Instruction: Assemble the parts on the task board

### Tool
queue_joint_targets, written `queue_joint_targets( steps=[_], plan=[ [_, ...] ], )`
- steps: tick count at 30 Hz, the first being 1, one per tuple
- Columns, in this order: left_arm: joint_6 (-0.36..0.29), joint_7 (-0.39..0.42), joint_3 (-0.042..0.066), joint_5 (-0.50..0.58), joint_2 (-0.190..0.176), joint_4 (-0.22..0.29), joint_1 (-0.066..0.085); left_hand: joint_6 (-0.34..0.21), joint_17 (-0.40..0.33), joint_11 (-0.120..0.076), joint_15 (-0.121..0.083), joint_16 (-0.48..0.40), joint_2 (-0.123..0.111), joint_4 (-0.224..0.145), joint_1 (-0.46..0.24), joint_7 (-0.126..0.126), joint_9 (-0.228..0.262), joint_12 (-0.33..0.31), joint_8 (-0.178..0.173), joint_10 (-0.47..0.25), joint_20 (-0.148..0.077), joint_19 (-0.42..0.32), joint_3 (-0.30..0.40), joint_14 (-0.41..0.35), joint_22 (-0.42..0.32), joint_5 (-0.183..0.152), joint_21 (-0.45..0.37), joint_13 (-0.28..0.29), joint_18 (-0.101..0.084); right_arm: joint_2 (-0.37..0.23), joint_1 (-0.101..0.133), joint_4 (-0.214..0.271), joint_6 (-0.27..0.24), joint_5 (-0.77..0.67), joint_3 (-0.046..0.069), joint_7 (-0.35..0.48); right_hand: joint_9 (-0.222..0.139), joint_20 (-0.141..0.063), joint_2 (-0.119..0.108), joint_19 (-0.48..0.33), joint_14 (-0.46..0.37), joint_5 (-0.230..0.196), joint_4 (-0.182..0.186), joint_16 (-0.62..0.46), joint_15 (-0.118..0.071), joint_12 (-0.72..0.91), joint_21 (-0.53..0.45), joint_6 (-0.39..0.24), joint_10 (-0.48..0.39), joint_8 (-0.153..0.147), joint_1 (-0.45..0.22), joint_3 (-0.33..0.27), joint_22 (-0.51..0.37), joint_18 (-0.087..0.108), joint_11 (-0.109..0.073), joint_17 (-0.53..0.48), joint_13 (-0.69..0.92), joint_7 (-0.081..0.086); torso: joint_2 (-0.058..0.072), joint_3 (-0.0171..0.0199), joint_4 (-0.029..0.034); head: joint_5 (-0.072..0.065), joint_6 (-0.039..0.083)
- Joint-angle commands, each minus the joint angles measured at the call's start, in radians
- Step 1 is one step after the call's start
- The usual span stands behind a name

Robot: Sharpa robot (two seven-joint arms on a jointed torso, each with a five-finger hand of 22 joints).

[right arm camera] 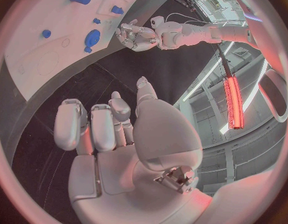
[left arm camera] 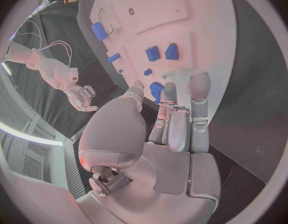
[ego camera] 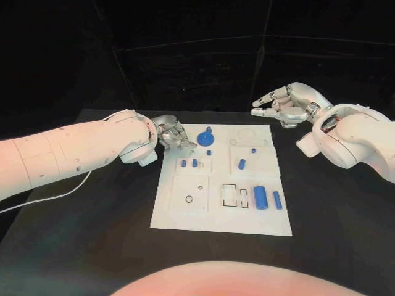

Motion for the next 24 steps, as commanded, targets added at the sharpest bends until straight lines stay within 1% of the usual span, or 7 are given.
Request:
queue_joint_targets(
  steps=[1, 5, 10, 13, 16, 19, 24],
  plan=[
    [-0.101, 0.233, 0.001, 0.083, 0.02, -0.013, 0.002, -0.005, -0.12, 0.012, 0.007, -0.103, 0.016, -0.066, 0.118, 0.014, -0.034, -0.066, -0.027, -0.058, 0.011, -0.02, 0.039, -0.051, -0.053, 0.001, -0.066, -0.055, 0.012, 0.001, 0.002, 0.0, -0.004, 0.002, 0.001, 0.007, -0.001, -0.001, 0.004, -0.006, 0.027, 0.005, 0.0, -0.004, -0.003, 0.001, -0.005, -0.005, -0.007, 0.006, -0.002, -0.005, -0.001, 0.007, 0.002, 0.001, 0.0, 0.001, 0.001, 0.0005, -0.0013, -0.005, 0.006],
    [-0.11, 0.325, -0.001, 0.012, 0.052, -0.033, 0.002, 0.005, -0.195, 0.025, 0.018, -0.168, 0.014, -0.118, 0.195, 0.025, -0.081, -0.145, -0.07, -0.084, 0.019, -0.024, 0.09, -0.086, -0.08, -0.001, -0.105, -0.132, 0.012, 0.004, 0.002, -0.001, -0.004, 0.002, 0.001, 0.008, -0.001, -0.001, 0.004, -0.006, 0.027, 0.005, 0.001, -0.005, -0.003, 0.001, -0.005, -0.005, -0.007, 0.006, -0.001, -0.005, -0.001, 0.007, 0.002, 0.0, 0.0, 0.001, 0.002, -0.0004, -0.0031, -0.011, 0.016],
    [-0.086, 0.373, -0.016, -0.126, 0.095, -0.062, 0.002, 0.072, -0.36, 0.042, 0.035, -0.299, -0.021, -0.163, 0.202, 0.029, -0.183, -0.292, -0.178, -0.088, 0.03, -0.037, 0.18, -0.166, -0.122, -0.001, -0.166, -0.286, 0.017, 0.007, 0.002, -0.003, -0.005, 0.002, 0.001, 0.007, -0.001, -0.001, 0.004, -0.006, 0.027, 0.005, 0.001, -0.005, -0.003, 0.001, -0.005, -0.005, -0.007, 0.006, -0.001, -0.005, -0.001, 0.007, 0.002, 0.001, 0.0, 0.001, 0.001, 0.0006, -0.0025, -0.015, 0.02],
    [-0.069, 0.373, -0.021, -0.187, 0.121, -0.085, 0.002, 0.102, -0.299, 0.042, 0.032, -0.229, -0.042, -0.178, 0.178, 0.027, -0.22, -0.325, -0.22, -0.068, 0.032, 0.0, 0.204, -0.112, -0.126, -0.002, -0.163, -0.336, 0.013, 0.009, 0.002, -0.002, -0.005, 0.002, 0.001, 0.005, -0.001, -0.001, 0.005, -0.007, 0.027, 0.006, 0.001, -0.004, -0.003, 0.001, -0.005, -0.005, -0.007, 0.006, -0.001, -0.005, -0.001, 0.007, 0.002, 0.001, 0.0, 0.001, 0.001, 0.0022, -0.0026, -0.015, 0.022],
    [-0.054, 0.363, -0.028, -0.247, 0.145, -0.111, 0.002, 0.121, -0.136, 0.04, 0.03, -0.079, -0.054, -0.188, 0.152, 0.027, -0.245, -0.34, -0.25, -0.053, 0.03, 0.055, 0.208, -0.021, -0.115, -0.002, -0.134, -0.369, 0.012, 0.01, 0.002, -0.001, -0.005, 0.002, 0.001, 0.003, -0.001, -0.001, 0.005, -0.007, 0.027, 0.006, 0.001, -0.004, -0.003, 0.001, -0.005, -0.005, -0.007, 0.006, -0.001, -0.005, -0.001, 0.007, 0.002, 0.001, 0.0, 0.001, 0.002, 0.0009, -0.0038, -0.018, 0.025],
    [-0.034, 0.345, -0.033, -0.305, 0.163, -0.13, 0.002, 0.14, -0.027, 0.038, 0.026, 0.016, -0.061, -0.196, 0.134, 0.026, -0.263, -0.349, -0.269, -0.033, 0.026, 0.115, 0.203, 0.027, -0.018, -0.001, -0.032, -0.393, -0.003, 0.01, 0.002, 0.0, -0.004, 0.002, 0.001, 0.002, -0.001, -0.001, 0.007, -0.006, 0.028, 0.007, 0.001, -0.004, -0.003, 0.002, -0.005, -0.005, -0.006, 0.006, 0.001, -0.005, -0.001, 0.007, 0.002, 0.002, 0.0, 0.001, 0.002, -0.0002, -0.0032, -0.019, 0.025],
    [0.001, 0.308, -0.043, -0.384, 0.188, -0.152, 0.002, 0.17, 0.039, 0.034, 0.022, 0.074, -0.063, -0.202, 0.114, 0.021, -0.279, -0.358, -0.284, -0.01, 0.021, 0.162, 0.188, 0.055, 0.096, -0.002, 0.08, -0.419, -0.021, 0.012, 0.002, 0.0, -0.004, 0.002, 0.001, 0.001, -0.001, -0.001, 0.007, -0.006, 0.028, 0.007, 0.001, -0.004, -0.003, 0.002, -0.005, -0.005, -0.006, 0.006, 0.001, -0.005, -0.001, 0.007, 0.002, 0.002, 0.0, 0.001, 0.0, 0.0018, -0.0011, -0.021, 0.026]
  ],
)
